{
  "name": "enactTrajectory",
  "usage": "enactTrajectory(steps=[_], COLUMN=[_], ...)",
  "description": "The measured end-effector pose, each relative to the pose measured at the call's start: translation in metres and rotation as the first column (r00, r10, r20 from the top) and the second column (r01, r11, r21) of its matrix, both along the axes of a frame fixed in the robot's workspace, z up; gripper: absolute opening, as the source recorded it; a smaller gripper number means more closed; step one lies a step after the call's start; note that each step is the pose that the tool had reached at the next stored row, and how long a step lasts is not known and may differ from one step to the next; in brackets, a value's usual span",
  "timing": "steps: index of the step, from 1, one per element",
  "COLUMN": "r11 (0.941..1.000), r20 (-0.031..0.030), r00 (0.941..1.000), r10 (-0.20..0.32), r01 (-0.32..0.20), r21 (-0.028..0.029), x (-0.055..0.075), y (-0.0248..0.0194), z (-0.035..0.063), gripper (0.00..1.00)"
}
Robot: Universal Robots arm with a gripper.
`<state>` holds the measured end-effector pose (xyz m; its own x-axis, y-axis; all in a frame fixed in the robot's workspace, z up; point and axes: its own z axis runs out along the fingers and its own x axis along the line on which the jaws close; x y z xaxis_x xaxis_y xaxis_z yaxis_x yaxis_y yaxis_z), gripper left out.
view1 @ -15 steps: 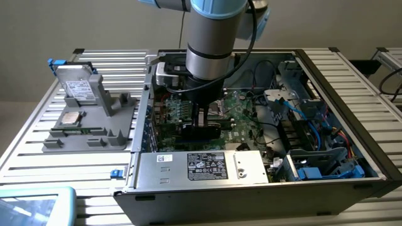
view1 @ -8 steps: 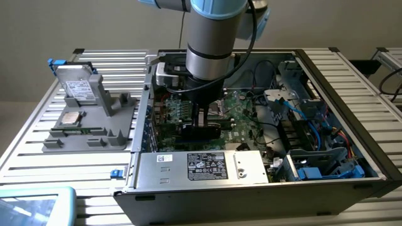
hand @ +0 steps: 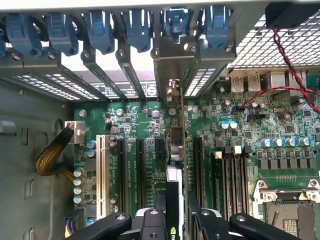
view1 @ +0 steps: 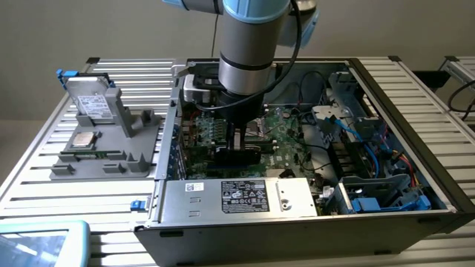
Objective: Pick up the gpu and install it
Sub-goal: 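Insert the gpu into the slot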
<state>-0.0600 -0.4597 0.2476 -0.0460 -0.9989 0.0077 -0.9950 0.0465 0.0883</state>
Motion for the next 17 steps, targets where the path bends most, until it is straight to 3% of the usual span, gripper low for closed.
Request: enactTrajectory(steps=[4, 10, 17], r11=[1.0, 1.0, 1.0], r20=[-0.0005, -0.006, -0.0062], r00=[1.0, 1.0, 1.0], r10=[0.0, 0.0, 0.0], r01=[0.0, 0.0, 0.0], r21=[-0.0021, -0.0039, -0.0043], x=[-0.0003, -0.0003, -0.0003], y=[0.0, 0.0, -0.0001], z=[-0.0001, 0.0042, 0.005], gripper=[0.27, 0.27, 0.27])
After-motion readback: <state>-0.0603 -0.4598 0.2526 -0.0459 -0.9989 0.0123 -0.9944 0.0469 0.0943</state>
